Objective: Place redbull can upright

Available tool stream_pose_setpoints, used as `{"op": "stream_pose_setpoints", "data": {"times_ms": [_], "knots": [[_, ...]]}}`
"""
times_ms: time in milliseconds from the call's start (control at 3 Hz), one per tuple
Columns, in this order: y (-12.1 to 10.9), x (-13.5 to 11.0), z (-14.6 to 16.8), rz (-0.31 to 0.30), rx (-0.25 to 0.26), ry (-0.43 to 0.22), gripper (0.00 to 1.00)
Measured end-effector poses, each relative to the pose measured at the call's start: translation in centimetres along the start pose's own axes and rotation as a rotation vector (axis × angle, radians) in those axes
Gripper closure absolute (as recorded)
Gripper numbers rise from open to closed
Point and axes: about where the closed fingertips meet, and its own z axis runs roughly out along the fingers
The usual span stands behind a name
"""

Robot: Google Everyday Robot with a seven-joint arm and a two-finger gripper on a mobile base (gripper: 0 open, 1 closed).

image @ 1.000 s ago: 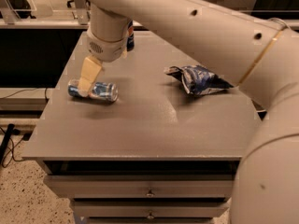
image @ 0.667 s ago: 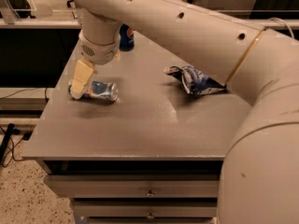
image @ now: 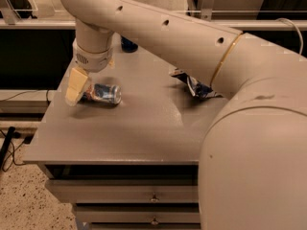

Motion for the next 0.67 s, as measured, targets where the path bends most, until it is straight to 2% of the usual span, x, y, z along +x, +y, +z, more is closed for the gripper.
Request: {"op": "stream_pose_setpoints", "data": {"times_ms": [333,667], "knots": [[0.13,-0.05,0.89,-0.009,-0.010,0.014,0.26],[-0.39,0.78,0.70,0.008,-0.005,0.009,0.57]]}}
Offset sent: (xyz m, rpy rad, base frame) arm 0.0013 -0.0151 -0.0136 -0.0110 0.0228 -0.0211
